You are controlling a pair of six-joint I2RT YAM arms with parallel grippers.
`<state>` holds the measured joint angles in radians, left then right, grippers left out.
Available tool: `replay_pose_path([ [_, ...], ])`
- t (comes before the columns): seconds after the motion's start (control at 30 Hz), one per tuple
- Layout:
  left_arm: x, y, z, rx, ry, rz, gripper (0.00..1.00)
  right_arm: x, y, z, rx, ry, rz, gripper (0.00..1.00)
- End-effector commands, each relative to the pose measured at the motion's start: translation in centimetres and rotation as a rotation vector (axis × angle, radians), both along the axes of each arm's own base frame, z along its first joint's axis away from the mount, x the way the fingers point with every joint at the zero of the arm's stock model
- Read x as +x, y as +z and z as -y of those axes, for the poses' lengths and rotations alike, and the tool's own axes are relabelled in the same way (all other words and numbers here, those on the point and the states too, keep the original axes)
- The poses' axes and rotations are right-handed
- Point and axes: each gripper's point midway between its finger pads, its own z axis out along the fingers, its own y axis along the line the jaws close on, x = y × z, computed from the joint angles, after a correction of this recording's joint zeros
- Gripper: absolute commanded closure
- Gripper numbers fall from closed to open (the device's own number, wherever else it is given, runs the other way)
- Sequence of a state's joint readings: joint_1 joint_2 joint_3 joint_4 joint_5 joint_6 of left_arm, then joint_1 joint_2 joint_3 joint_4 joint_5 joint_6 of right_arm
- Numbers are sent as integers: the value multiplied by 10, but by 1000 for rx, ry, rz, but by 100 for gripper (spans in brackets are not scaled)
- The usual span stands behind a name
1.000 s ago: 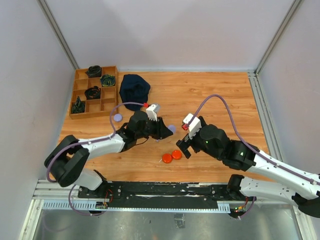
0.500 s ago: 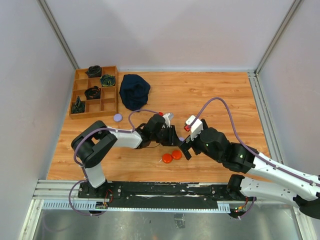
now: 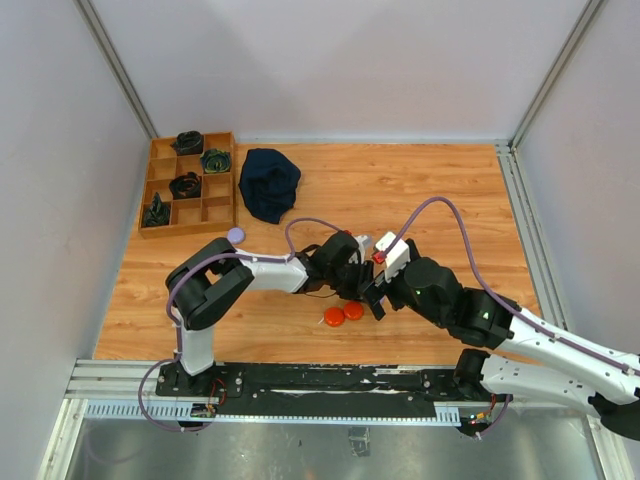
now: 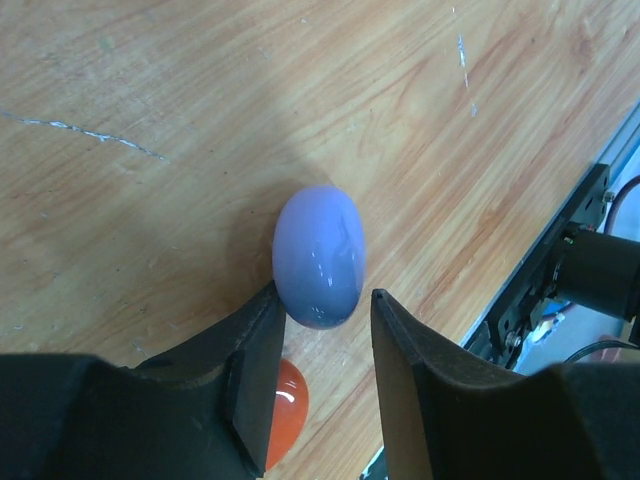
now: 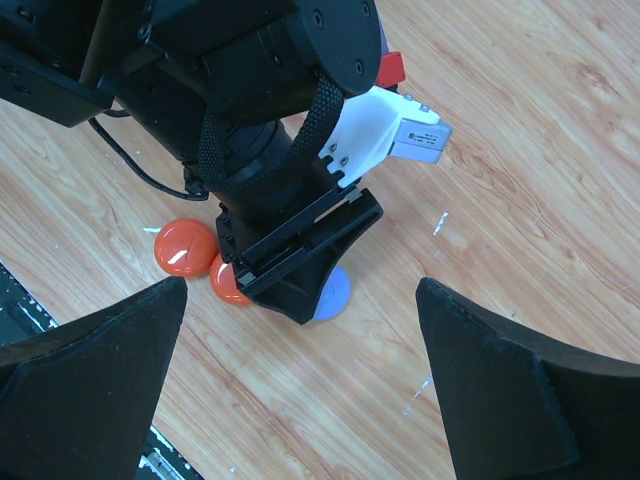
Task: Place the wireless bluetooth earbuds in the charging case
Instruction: Place the charging case at the center of the board.
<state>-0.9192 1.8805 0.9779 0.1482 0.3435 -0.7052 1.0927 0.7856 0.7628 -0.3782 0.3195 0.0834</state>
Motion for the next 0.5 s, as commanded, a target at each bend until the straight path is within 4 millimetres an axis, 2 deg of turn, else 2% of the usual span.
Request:
replay_pose_path([
  [0.0,-9,-6,-5,76,-45,5,53,11,4,11,27,-76,16,1],
  [0.17,-12,1,-6,96,-58,19,48,12,6,14,36,-86,22,1],
  [0.47,-2,32,-16,97,14,90,36,12,11,20,53,-104,41,1],
])
